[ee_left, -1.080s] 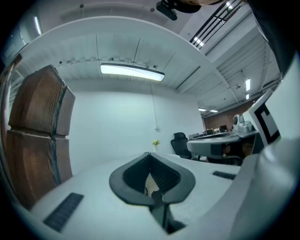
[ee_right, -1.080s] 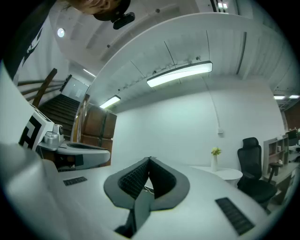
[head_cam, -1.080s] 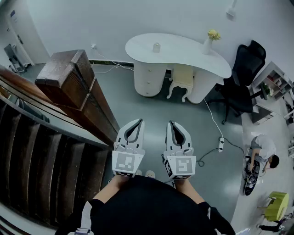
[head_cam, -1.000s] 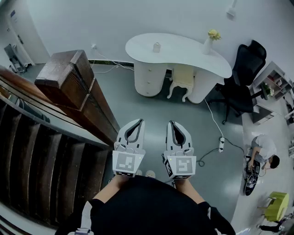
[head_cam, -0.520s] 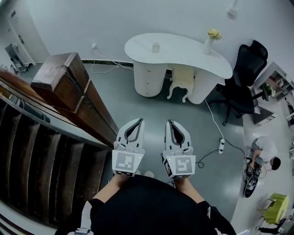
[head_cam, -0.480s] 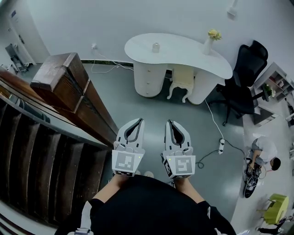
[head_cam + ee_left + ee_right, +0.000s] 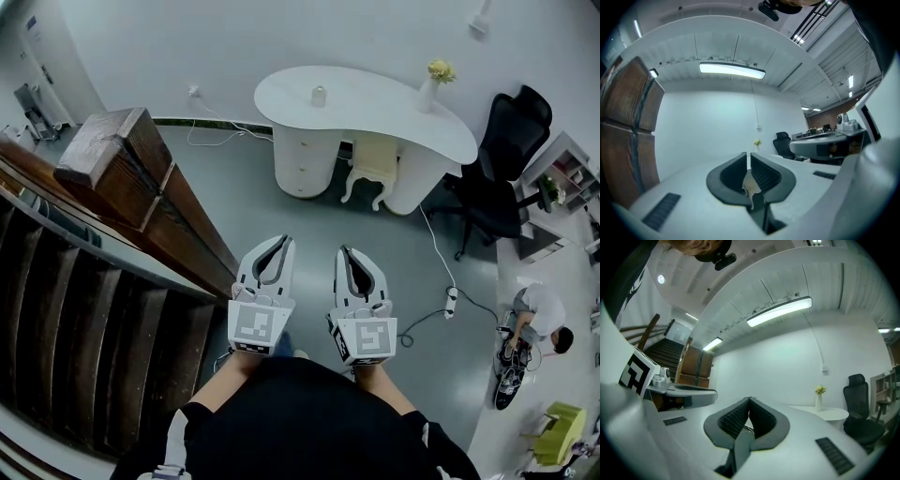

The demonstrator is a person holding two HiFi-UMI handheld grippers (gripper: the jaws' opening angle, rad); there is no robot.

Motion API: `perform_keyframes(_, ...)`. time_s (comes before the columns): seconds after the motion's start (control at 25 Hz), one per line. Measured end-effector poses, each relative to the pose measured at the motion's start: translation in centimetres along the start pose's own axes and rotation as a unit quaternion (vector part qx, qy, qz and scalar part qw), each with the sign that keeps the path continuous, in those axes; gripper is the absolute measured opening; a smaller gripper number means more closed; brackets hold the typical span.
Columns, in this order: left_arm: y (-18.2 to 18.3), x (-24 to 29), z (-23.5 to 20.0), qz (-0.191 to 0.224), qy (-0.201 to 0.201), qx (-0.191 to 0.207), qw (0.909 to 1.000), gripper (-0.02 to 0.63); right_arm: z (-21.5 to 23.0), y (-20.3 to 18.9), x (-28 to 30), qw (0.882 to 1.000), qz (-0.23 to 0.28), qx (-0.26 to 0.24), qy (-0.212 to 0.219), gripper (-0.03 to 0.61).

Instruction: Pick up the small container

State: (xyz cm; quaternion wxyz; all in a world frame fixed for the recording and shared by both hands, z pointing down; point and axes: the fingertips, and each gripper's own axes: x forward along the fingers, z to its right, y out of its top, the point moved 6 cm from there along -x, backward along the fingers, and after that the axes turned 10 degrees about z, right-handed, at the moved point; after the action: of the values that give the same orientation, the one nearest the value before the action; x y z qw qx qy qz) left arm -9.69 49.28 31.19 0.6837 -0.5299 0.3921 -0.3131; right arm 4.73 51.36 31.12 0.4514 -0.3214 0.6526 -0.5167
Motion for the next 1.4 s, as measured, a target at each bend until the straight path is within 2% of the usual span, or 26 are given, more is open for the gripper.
perform_keyframes(0.08, -0.4, 0.7, -0.2, -0.002, -0.003, -0.004, 1.0000, 0.039, 0.3, -0.2, 0.4, 1.000, -0.001, 0.000, 0.000, 0.023)
perform_keyframes(0.16, -1.0, 1.5, -0.6, -0.006, -0.005, -0.009, 0.9999, 0.105, 0.6, -0.5, 1.0, 1.000, 0.001, -0.001, -0.003, 0.023)
perform_keyframes(0.4, -3.4, 4.5, -2.8, -0.016, -0.009, -0.021, 0.9996, 0.197, 1.6, -2.3, 3.8, 1.000, -0.004, -0.006, -0.011, 0.023)
perform_keyframes(0.88, -6.7, 14.5, -9.5, -0.021, -0.029, -0.029, 0.9990, 0.266, 4.9, -5.2, 14.7, 0.999, -0.012, -0.015, -0.027, 0.023)
perform_keyframes(1.4, -9.6, 22.1, -14.6, -0.023, -0.050, -0.049, 0.9972, 0.291, 7.3, -7.2, 23.0, 0.998, -0.019, -0.031, -0.049, 0.023)
